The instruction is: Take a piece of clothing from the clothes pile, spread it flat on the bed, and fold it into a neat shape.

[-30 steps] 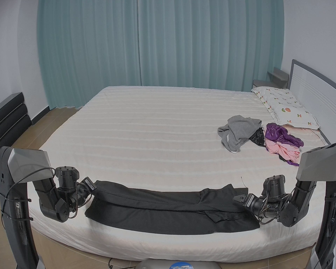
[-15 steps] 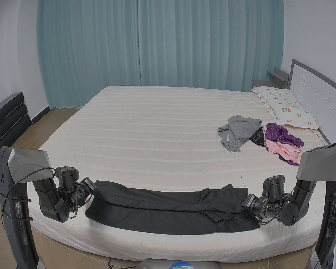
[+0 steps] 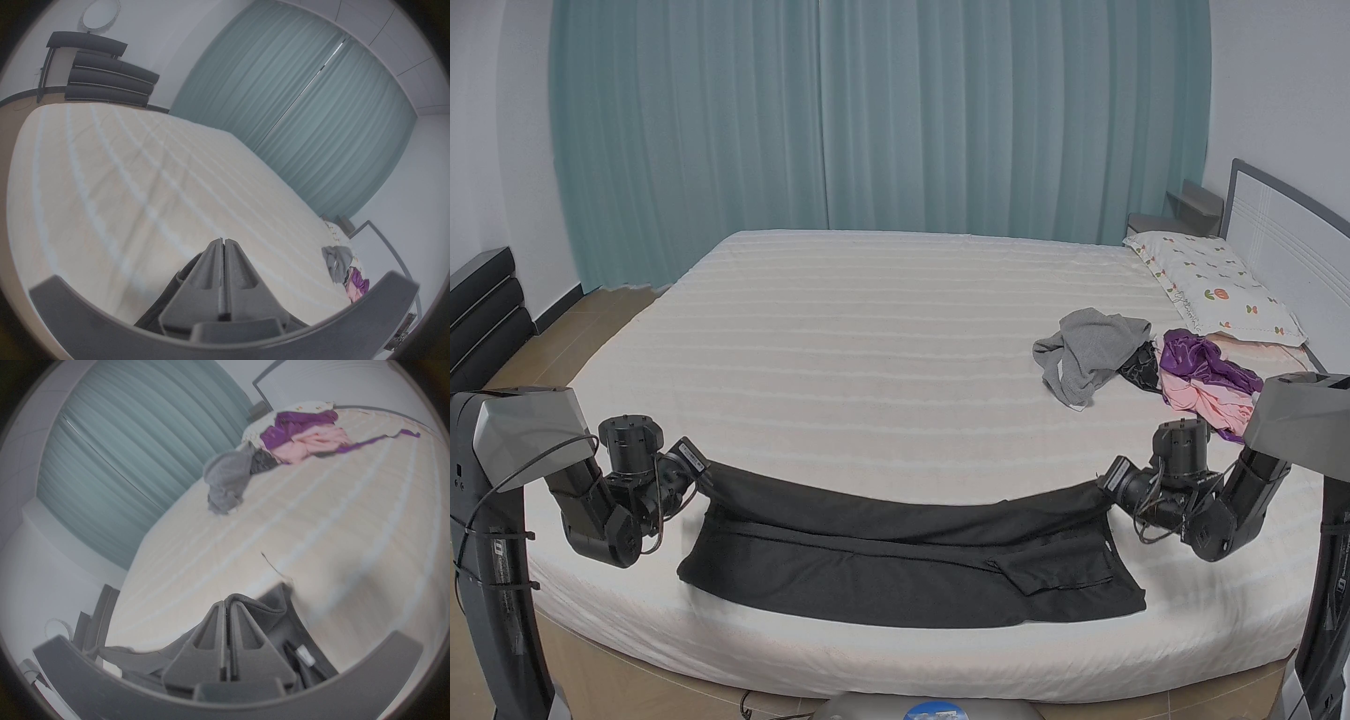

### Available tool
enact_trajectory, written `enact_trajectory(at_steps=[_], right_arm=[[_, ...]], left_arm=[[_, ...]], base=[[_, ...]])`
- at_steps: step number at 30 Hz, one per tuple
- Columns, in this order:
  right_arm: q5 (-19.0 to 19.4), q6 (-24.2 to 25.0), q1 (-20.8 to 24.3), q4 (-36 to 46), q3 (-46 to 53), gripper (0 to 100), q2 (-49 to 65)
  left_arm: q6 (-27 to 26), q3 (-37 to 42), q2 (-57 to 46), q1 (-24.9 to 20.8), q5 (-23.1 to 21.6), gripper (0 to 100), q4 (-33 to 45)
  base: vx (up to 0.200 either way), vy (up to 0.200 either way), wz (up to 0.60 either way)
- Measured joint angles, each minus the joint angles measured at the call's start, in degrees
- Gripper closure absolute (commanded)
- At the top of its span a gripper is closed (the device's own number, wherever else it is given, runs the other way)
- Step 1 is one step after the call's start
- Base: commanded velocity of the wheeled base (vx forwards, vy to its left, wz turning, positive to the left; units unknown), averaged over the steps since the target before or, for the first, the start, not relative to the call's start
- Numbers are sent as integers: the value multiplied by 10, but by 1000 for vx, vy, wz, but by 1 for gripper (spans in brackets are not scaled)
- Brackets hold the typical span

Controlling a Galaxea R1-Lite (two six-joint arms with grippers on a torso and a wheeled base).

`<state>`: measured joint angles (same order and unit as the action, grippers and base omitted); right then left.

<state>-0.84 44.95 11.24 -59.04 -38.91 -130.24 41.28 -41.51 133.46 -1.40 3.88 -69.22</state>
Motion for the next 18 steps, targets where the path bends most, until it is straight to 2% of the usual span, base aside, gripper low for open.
enact_trajectory(at_steps=[6,9,13,18], right_arm=[[-7,0,-15,25,-109,100,-11],[-7,-1,-19,29,-133,100,-15],[-7,-3,-19,27,-122,100,-21],[0,-16,-16,16,-57,100,-27]], left_arm=[[3,-74,14,5,1,100,0],[6,-90,20,7,1,100,-1],[9,-96,34,10,6,100,-7],[5,-69,63,14,10,100,-44]], base=[[0,0,0],[0,0,0],[0,0,0],[0,0,0]])
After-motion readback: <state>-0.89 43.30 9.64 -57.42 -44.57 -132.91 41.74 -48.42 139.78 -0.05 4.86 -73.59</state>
